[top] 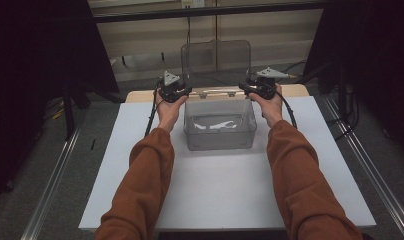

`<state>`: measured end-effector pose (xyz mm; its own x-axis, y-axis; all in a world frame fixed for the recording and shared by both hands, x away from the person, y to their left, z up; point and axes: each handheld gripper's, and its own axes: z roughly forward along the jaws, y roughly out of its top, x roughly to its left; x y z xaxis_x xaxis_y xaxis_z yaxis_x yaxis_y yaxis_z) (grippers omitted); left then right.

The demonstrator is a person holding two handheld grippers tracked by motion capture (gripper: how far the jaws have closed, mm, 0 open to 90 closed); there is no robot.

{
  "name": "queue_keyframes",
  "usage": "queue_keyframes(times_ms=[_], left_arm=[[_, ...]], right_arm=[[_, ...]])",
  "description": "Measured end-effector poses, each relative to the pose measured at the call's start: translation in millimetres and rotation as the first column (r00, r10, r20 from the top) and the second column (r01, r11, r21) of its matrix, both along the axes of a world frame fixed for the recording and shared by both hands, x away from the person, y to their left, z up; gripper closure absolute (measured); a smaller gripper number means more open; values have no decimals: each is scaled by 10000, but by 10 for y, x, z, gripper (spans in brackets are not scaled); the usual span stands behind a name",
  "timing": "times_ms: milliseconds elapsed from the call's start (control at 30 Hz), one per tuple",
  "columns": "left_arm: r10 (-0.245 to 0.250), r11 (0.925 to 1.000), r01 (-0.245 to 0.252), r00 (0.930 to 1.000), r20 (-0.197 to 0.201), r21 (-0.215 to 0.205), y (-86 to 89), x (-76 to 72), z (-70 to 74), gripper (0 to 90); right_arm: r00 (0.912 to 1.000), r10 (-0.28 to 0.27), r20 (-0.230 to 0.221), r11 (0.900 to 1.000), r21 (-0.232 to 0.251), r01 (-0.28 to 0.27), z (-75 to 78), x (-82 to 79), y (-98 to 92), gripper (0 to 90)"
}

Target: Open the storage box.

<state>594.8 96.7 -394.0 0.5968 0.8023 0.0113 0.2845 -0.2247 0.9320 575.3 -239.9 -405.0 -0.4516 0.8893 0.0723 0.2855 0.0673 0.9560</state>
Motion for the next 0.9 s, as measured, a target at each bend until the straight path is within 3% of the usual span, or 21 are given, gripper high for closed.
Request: queue_keyframes(times_ms=[133, 400, 700, 900], left_arm=[[141, 9997, -145, 9997, -185, -187, -20, 6, -9, 643], [38, 9995, -55, 9984, -564, -312, -13, 14, 24, 615], [79, 9999, -84, 9970, -766, -69, -29, 41, 3, 596], [54, 9999, -67, 9954, -954, -136, -25, 67, 3, 596]], right_arm=[[9998, -120, -186, 9997, 195, 124, -3, 6, 11, 567], [9988, -191, -450, 9998, 94, 196, 28, 12, 37, 536], [9967, -342, -741, 9993, 110, 351, 25, 47, 50, 527], [9945, -365, -986, 9991, 154, 382, 26, 81, 57, 512]])
